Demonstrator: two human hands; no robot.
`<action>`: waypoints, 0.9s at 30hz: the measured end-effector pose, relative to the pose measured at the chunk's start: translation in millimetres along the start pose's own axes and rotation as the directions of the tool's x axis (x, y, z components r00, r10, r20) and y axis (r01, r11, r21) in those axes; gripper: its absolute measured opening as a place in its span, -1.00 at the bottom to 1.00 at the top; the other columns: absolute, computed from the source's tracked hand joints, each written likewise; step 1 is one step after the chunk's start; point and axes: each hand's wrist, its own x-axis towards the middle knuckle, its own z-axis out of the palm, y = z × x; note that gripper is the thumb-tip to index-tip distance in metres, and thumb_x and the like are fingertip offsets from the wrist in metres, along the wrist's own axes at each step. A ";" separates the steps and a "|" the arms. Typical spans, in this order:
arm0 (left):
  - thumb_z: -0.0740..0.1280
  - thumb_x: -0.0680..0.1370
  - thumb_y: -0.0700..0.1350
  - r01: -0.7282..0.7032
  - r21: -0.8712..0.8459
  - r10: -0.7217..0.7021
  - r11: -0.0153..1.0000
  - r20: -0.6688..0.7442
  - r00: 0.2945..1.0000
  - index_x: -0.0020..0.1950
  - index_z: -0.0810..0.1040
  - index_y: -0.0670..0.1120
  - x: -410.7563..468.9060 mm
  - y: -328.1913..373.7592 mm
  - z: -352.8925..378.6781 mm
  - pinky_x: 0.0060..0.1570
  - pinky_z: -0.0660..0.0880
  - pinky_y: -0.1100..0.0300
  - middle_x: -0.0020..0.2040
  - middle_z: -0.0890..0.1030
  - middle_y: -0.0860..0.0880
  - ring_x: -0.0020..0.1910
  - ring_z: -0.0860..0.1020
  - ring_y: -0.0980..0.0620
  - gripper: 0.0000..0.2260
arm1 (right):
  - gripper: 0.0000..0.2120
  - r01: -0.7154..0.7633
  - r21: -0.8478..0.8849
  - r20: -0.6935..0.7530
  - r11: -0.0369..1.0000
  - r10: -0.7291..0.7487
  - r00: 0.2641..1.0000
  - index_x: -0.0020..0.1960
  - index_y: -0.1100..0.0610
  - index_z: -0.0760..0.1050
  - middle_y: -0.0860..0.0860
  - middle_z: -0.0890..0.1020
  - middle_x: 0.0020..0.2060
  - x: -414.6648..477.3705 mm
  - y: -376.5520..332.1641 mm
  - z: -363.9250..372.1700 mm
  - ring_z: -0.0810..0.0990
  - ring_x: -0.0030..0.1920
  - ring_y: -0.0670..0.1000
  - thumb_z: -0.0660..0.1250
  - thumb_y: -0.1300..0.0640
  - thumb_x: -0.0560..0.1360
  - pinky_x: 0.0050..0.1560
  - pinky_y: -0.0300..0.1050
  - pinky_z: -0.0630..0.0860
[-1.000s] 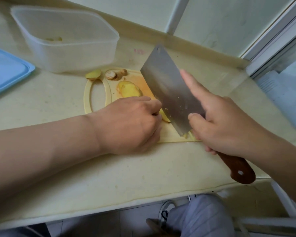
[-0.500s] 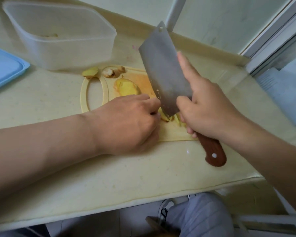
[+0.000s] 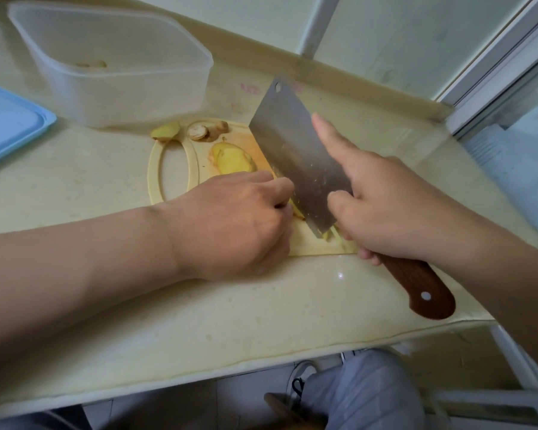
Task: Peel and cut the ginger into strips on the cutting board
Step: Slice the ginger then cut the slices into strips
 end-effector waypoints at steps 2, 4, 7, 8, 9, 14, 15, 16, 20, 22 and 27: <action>0.11 0.64 -0.06 0.001 0.008 -0.001 1.000 -0.017 1.000 -0.17 0.59 -0.20 -0.2 -0.3 -0.4 -0.15 0.52 -0.04 -0.18 0.50 -0.15 -0.29 0.44 -0.17 -0.64 | -0.11 0.011 -0.070 0.013 0.997 -0.010 1.000 0.64 -0.41 -0.15 0.08 0.60 -0.35 12.2 -11.7 -1.1 0.59 -0.60 0.01 0.15 0.27 0.57 -0.51 0.02 0.64; 0.14 0.63 -0.07 0.002 0.011 -0.001 1.000 -0.034 0.999 -0.19 0.59 -0.20 -0.7 -0.7 -1.0 -0.17 0.51 0.00 -0.17 0.53 -0.16 -0.29 0.45 -0.16 -0.65 | -0.10 0.044 -0.137 -0.005 0.990 -0.045 0.999 0.67 -0.33 -0.16 0.08 0.61 -0.36 29.5 -22.1 -0.6 0.58 -0.61 -0.01 0.14 0.28 0.54 -0.49 0.01 0.65; 0.14 0.62 -0.05 0.008 -0.004 -0.008 1.000 -0.018 1.000 -0.18 0.61 -0.20 -1.2 -0.7 -1.2 -0.18 0.53 0.00 -0.13 0.55 -0.16 -0.28 0.47 -0.17 -0.64 | -0.09 0.066 -0.115 -0.049 0.991 -0.072 0.996 0.68 -0.28 -0.15 0.08 0.63 -0.31 43.5 -27.9 1.5 0.62 -0.58 0.01 0.12 0.30 0.51 -0.52 -0.05 0.62; 0.12 0.62 -0.04 0.017 -0.011 -0.017 1.000 -0.009 1.000 -0.17 0.62 -0.20 -1.2 -0.9 -1.6 -0.17 0.54 -0.01 -0.14 0.55 -0.16 -0.28 0.47 -0.17 -0.63 | -0.09 0.065 -0.069 -0.078 0.995 -0.071 0.994 0.68 -0.29 -0.13 0.09 0.64 -0.33 42.1 -24.4 3.3 0.62 -0.57 0.03 0.12 0.30 0.51 -0.53 -0.06 0.61; 0.11 0.62 -0.04 0.022 -0.014 -0.023 1.000 -0.003 1.000 -0.17 0.62 -0.19 -1.2 -0.9 -2.3 -0.16 0.54 -0.02 -0.16 0.54 -0.15 -0.27 0.47 -0.16 -0.62 | -0.10 0.061 -0.010 -0.112 0.998 -0.062 0.992 0.67 -0.31 -0.12 0.11 0.64 -0.36 37.5 -18.3 6.0 0.62 -0.56 0.06 0.13 0.30 0.52 -0.53 -0.04 0.61; 0.09 0.62 -0.05 0.023 -0.028 -0.024 0.999 -0.015 1.000 -0.22 0.61 -0.17 0.7 -1.3 -1.8 -0.09 0.45 0.08 -0.23 0.53 -0.13 -0.25 0.45 -0.09 -0.61 | -0.11 0.057 0.187 -0.158 0.981 -0.027 0.987 0.52 -0.61 -0.09 0.24 0.61 -0.38 0.4 6.4 13.2 0.59 -0.53 0.11 0.16 0.27 0.60 -0.51 -0.04 0.59; 0.08 0.63 -0.04 0.029 -0.038 -0.030 0.999 -0.009 1.000 -0.21 0.61 -0.17 1.0 -1.5 -1.7 -0.09 0.45 0.08 -0.21 0.53 -0.13 -0.25 0.45 -0.09 -0.60 | -0.12 0.051 0.201 -0.146 0.978 -0.022 0.989 0.46 -0.65 -0.11 0.27 0.61 -0.37 -4.7 7.8 12.5 0.58 -0.53 0.11 0.16 0.26 0.62 -0.50 -0.06 0.58; 0.07 0.63 -0.04 0.032 -0.044 -0.032 0.999 -0.004 0.999 -0.20 0.61 -0.17 1.1 -1.7 -1.6 -0.09 0.46 0.07 -0.20 0.53 -0.13 -0.25 0.46 -0.10 -0.60 | -0.13 0.044 0.208 -0.135 0.977 -0.016 0.991 0.42 -0.67 -0.13 0.28 0.61 -0.36 -8.4 9.4 11.7 0.58 -0.53 0.10 0.16 0.25 0.63 -0.49 -0.07 0.59; 0.08 0.64 -0.04 0.036 -0.046 -0.036 0.998 -0.001 0.999 -0.17 0.61 -0.17 0.3 -1.6 -0.4 -0.11 0.48 0.04 -0.18 0.52 -0.12 -0.26 0.45 -0.10 -0.61 | -0.13 0.034 0.222 -0.111 0.974 -0.009 0.994 0.42 -0.69 -0.11 0.26 0.60 -0.39 -12.6 13.2 9.8 0.55 -0.54 0.07 0.16 0.25 0.64 -0.49 -0.06 0.58; 0.08 0.64 -0.04 0.042 -0.051 -0.042 0.998 0.006 0.999 -0.17 0.61 -0.16 0.1 -1.4 -0.6 -0.11 0.50 0.01 -0.17 0.51 -0.10 -0.26 0.45 -0.10 -0.61 | -0.12 0.034 0.230 -0.112 0.973 -0.008 0.994 0.44 -0.68 -0.09 0.24 0.60 -0.39 -12.4 14.6 8.3 0.56 -0.55 0.07 0.17 0.26 0.64 -0.49 -0.06 0.57; 0.07 0.64 -0.03 0.049 -0.049 -0.048 0.998 0.009 0.999 -0.17 0.61 -0.16 0.5 -1.5 -0.1 -0.11 0.51 -0.02 -0.17 0.50 -0.11 -0.26 0.44 -0.10 -0.60 | -0.09 -0.007 0.231 -0.089 0.973 0.028 0.996 0.43 -0.68 -0.16 0.22 0.61 -0.41 -15.6 12.5 8.7 0.58 -0.55 0.09 0.16 0.27 0.63 -0.49 -0.06 0.58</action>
